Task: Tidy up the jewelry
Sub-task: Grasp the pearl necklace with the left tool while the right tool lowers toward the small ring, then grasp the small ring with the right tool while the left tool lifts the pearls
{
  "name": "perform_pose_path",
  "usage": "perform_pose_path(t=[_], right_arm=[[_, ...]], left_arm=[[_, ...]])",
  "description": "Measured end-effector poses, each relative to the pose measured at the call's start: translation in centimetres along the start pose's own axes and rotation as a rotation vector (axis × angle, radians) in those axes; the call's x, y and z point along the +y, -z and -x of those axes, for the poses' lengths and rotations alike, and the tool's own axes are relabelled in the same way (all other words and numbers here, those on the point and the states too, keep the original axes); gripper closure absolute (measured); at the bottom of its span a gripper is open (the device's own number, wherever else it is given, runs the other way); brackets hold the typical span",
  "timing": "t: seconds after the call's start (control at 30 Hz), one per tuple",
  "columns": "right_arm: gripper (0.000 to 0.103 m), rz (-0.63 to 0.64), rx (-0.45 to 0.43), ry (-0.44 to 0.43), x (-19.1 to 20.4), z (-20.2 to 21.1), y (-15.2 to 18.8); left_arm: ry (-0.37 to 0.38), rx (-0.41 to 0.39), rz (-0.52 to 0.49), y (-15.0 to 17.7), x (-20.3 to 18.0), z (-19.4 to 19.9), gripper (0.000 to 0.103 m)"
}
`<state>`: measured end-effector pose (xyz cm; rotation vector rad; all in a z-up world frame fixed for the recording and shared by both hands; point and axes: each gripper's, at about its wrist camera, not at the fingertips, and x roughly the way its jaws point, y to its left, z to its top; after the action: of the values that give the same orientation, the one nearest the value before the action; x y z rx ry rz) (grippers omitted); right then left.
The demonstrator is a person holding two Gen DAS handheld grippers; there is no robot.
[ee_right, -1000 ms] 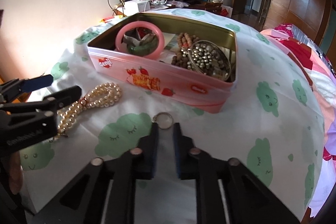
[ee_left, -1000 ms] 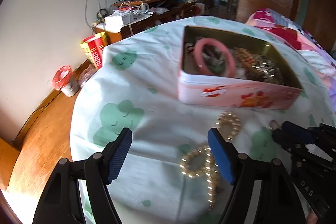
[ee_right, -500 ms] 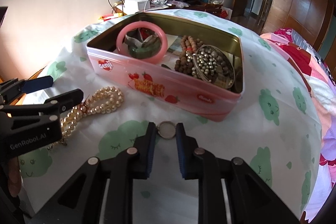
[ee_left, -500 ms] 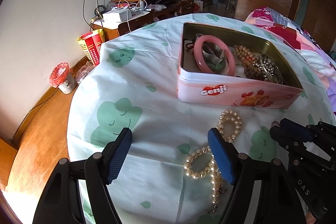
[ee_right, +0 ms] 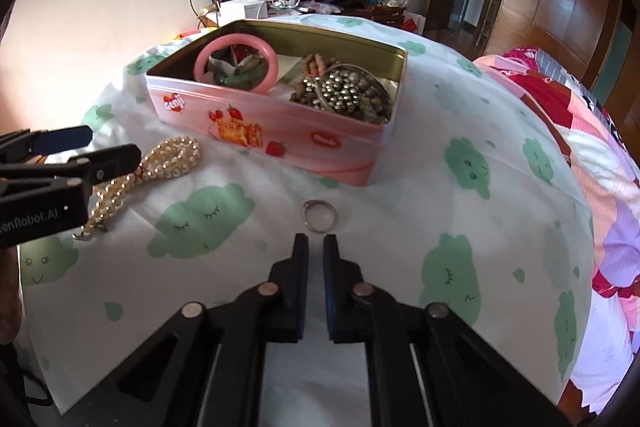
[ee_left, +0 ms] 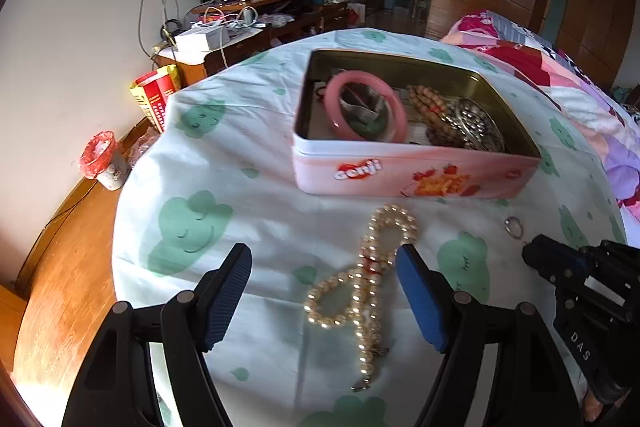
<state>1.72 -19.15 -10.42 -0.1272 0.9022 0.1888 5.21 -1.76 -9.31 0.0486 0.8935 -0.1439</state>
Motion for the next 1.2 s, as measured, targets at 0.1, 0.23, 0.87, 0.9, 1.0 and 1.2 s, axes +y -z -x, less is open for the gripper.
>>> perform_pose_path(t=[0.1, 0.23, 0.87, 0.9, 1.0, 1.2], right_arm=[[0.092, -0.029, -0.018, -0.007, -0.4, 0.2, -0.2], [0.063, -0.056, -0.032, -0.001, -0.8, 0.4, -0.3], [0.069, -0.039, 0.015, -0.038, -0.4, -1.2, -1.6], [0.08, -0.039, 0.013, -0.043, -0.5, -1.2, -1.5], [0.093, -0.03, 0.008, -0.042, -0.3, -1.0, -1.3], [0.095, -0.015, -0.012, -0.046, 0.0, -0.3, -0.9]], left_arm=[[0.013, 0.007, -0.019, 0.3, -0.6, -0.3, 0.028], [0.0, 0.008, -0.043, 0.6, -0.9, -0.7, 0.031], [0.025, -0.029, -0.038, -0.1, 0.4, -1.0, 0.09], [0.029, -0.031, -0.035, -0.1, 0.4, -0.9, 0.091], [0.042, -0.046, -0.037, -0.1, 0.3, -0.4, 0.091], [0.056, -0.072, -0.042, -0.2, 0.1, 0.9, 0.103]])
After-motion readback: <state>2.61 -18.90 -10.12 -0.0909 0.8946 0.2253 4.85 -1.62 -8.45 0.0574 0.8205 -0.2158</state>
